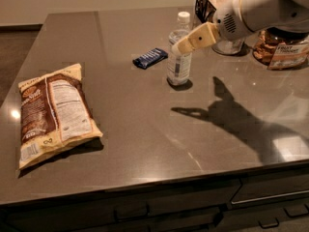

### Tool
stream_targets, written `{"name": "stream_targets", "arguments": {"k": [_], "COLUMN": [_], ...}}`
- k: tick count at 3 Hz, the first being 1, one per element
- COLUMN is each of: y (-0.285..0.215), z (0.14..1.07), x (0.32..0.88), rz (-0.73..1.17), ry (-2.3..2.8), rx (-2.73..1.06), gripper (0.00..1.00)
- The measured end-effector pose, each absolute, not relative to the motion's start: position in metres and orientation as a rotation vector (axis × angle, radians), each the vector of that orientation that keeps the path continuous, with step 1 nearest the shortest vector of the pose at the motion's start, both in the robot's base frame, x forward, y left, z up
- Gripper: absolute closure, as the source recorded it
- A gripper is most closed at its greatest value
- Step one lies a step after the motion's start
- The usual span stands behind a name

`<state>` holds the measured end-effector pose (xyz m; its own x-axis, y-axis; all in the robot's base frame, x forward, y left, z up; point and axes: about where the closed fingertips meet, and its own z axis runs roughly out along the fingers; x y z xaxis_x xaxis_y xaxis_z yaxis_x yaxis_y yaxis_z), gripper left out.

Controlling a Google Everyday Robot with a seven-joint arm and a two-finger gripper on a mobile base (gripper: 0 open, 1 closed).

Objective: Move blue plastic bottle near brown chip bag

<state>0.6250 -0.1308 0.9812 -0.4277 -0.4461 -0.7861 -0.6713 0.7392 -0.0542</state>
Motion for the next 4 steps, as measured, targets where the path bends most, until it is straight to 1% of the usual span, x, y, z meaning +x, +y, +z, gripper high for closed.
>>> {"name": "stream_targets", "arguments": {"k": [2,3,4], "y": [-0.099,-0.087,-0.081], "z": [0.971,0.963,0.959], "x": [0.657,0.664,0.664], "rz": [0.378,0.399,0.43], "ry": [2.062,2.08,2.082], "rx": [-0.844,-0.865,-0.873], "gripper": [0.0,0.17,0.41]}}
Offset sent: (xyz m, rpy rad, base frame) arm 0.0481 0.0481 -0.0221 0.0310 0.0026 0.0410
